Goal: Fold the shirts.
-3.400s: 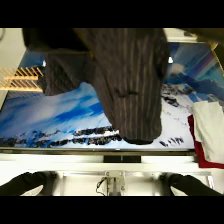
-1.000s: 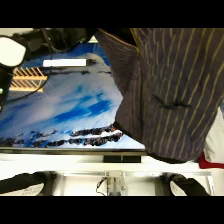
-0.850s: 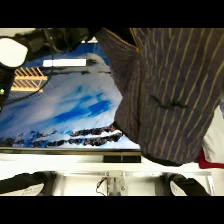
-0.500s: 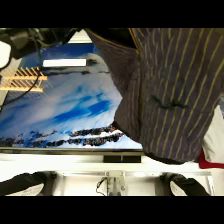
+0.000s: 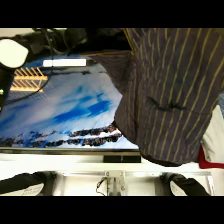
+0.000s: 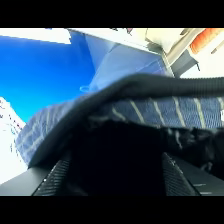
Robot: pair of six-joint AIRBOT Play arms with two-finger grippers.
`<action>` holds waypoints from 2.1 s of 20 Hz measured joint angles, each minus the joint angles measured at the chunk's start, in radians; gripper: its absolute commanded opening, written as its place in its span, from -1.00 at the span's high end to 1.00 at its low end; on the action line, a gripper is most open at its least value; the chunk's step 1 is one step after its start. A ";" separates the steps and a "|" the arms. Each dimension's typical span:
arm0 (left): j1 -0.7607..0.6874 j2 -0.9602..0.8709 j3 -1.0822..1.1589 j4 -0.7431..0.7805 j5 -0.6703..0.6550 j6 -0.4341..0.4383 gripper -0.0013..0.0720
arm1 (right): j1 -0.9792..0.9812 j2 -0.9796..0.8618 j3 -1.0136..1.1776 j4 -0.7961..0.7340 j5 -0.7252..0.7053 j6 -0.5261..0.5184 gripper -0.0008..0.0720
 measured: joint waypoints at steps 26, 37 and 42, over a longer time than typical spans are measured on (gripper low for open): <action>0.141 -0.005 -0.042 -0.038 0.142 -0.012 0.81 | 0.000 0.008 0.000 0.052 0.100 -0.031 0.74; 0.191 -0.004 0.109 -0.154 0.175 0.141 0.80 | 0.000 -0.026 0.000 0.028 0.247 -0.037 0.74; 0.127 0.001 0.216 -0.192 0.184 0.279 0.81 | 0.037 -0.078 0.000 0.011 0.269 -0.045 0.74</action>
